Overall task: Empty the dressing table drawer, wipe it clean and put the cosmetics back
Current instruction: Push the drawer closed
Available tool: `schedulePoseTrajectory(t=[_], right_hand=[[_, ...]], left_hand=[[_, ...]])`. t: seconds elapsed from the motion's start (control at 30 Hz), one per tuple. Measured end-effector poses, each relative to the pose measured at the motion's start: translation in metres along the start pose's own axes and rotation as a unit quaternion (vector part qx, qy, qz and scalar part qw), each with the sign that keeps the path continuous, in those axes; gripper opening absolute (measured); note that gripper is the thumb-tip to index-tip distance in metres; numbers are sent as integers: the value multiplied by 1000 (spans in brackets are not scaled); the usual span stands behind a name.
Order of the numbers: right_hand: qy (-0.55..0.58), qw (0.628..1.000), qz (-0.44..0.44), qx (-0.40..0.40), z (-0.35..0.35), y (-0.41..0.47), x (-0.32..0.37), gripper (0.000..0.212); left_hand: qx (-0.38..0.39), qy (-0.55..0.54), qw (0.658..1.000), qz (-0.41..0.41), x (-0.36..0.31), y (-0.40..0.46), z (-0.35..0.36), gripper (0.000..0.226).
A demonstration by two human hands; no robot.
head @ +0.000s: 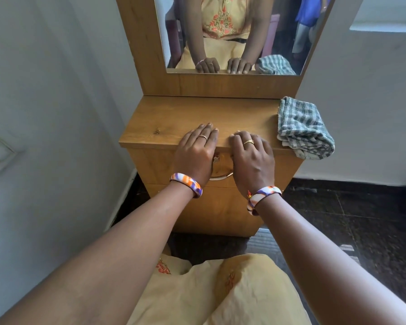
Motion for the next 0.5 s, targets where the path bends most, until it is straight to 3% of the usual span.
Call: schedulePoseTrajectory(t=[0.13,0.5], right_hand=[[-9,1000,-3,-17,1,2,-2,32],[-10,999,9,-35,-1,4,4,31]], left_hand=[[6,-22,1000,-4,1,-1,-1,44],[32,-44,998,-31,1,2,-6,39]])
Point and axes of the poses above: each hand's wrist, its own y-axis towards the middle knuckle, its own z-axis out of the palm, x = y × z, the point moved 2 cm from there along y, towards the middle knuckle, and after that the axes turned 13 degrees about y, right-handed, at the moved point
